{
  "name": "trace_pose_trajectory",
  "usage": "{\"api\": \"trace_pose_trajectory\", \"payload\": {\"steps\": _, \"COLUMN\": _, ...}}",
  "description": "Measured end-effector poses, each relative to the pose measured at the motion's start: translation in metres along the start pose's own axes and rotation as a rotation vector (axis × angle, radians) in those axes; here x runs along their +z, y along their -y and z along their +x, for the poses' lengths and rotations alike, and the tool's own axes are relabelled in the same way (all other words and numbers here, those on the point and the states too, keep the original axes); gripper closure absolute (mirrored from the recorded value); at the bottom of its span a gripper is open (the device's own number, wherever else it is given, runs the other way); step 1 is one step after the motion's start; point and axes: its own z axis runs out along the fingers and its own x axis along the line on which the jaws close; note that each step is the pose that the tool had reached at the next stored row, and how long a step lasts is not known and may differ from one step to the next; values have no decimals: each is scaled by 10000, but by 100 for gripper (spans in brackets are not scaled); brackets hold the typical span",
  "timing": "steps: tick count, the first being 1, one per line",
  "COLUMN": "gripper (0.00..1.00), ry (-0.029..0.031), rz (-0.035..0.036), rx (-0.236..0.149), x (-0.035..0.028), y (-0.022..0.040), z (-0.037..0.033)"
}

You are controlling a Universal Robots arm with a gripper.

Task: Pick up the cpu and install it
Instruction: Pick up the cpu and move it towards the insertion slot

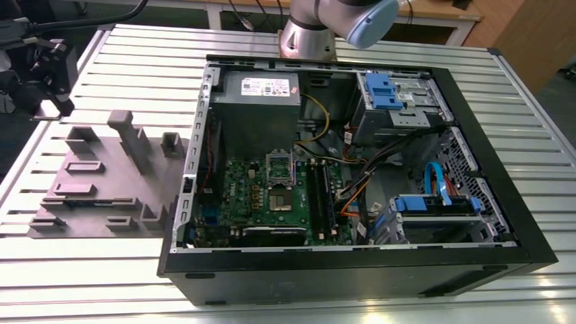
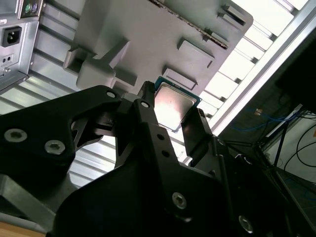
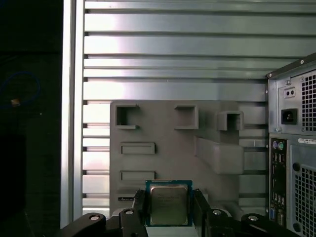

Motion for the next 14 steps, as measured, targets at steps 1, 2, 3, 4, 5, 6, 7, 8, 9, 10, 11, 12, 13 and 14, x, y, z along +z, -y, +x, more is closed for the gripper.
{"api": "trace_pose_trajectory", "payload": {"steps": 1, "gripper": 53, "ry": 0, "rz": 0, "rx": 0, "x": 0, "y": 0, "z": -13}}
{"api": "trace_pose_trajectory", "payload": {"steps": 2, "gripper": 53, "ry": -1, "rz": 1, "rx": -1, "x": 0, "y": 0, "z": -27}}
{"api": "trace_pose_trajectory", "payload": {"steps": 3, "gripper": 53, "ry": 0, "rz": 1, "rx": 0, "x": 0, "y": 0, "z": -40}}
{"api": "trace_pose_trajectory", "payload": {"steps": 4, "gripper": 53, "ry": 0, "rz": 0, "rx": 0, "x": 1, "y": -1, "z": -53}}
{"api": "trace_pose_trajectory", "payload": {"steps": 5, "gripper": 53, "ry": 0, "rz": 0, "rx": 0, "x": 1, "y": -1, "z": -66}}
{"api": "trace_pose_trajectory", "payload": {"steps": 6, "gripper": 53, "ry": 0, "rz": 0, "rx": 0, "x": 1, "y": -1, "z": -80}}
{"api": "trace_pose_trajectory", "payload": {"steps": 7, "gripper": 53, "ry": 0, "rz": 0, "rx": 0, "x": 1, "y": -1, "z": -93}}
{"api": "trace_pose_trajectory", "payload": {"steps": 8, "gripper": 53, "ry": -1, "rz": 1, "rx": 0, "x": 1, "y": -1, "z": -104}}
{"api": "trace_pose_trajectory", "payload": {"steps": 9, "gripper": 53, "ry": -1, "rz": 1, "rx": 0, "x": 1, "y": -2, "z": -115}}
{"api": "trace_pose_trajectory", "payload": {"steps": 10, "gripper": 53, "ry": 0, "rz": 0, "rx": 0, "x": 2, "y": -2, "z": -127}}
{"api": "trace_pose_trajectory", "payload": {"steps": 11, "gripper": 53, "ry": 0, "rz": 0, "rx": 0, "x": 2, "y": -2, "z": -141}}
{"api": "trace_pose_trajectory", "payload": {"steps": 12, "gripper": 53, "ry": -1, "rz": 1, "rx": 0, "x": 2, "y": -2, "z": -156}}
{"api": "trace_pose_trajectory", "payload": {"steps": 13, "gripper": 53, "ry": 0, "rz": 0, "rx": 0, "x": 2, "y": -2, "z": -171}}
{"api": "trace_pose_trajectory", "payload": {"steps": 14, "gripper": 53, "ry": 0, "rz": 0, "rx": 0, "x": 3, "y": -2, "z": -187}}
